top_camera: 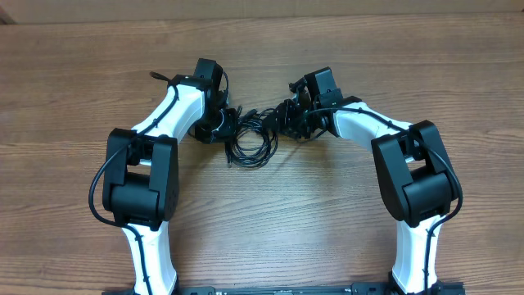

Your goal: Untangle cables

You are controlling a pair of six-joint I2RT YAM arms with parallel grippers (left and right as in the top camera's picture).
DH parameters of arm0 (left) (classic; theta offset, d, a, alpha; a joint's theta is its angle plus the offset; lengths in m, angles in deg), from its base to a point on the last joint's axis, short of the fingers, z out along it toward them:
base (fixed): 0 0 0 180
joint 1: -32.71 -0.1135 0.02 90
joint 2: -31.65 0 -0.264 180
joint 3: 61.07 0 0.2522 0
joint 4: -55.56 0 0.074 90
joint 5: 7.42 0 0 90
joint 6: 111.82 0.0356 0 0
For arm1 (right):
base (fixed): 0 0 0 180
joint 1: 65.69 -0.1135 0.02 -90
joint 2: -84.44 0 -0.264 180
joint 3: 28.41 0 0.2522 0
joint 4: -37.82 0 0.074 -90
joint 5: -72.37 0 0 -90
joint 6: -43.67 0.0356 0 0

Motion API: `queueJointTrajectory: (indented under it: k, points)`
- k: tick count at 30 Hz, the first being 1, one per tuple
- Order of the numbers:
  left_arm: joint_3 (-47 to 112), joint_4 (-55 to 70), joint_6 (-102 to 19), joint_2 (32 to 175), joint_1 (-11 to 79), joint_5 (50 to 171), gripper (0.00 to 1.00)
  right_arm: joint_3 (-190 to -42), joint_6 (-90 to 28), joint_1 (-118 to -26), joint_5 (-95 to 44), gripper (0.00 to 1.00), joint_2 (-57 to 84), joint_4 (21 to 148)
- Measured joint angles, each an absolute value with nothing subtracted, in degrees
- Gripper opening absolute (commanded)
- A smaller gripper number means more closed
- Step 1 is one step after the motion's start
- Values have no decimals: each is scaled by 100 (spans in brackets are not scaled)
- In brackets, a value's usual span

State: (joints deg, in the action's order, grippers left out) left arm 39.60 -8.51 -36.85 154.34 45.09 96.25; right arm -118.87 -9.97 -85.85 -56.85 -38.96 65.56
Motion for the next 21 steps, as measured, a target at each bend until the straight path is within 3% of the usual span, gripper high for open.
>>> queueJointTrajectory:
  k: [14,21]
  points:
    - [3753,-765,-3685,15325,4509,9638,12,-11863,-586,-8406,-5812,40,-3907,5836]
    - [3750,-763,-3683,15320,4509,9621,8,-11839,-436,-8410,-6164,35,-4346,4951]
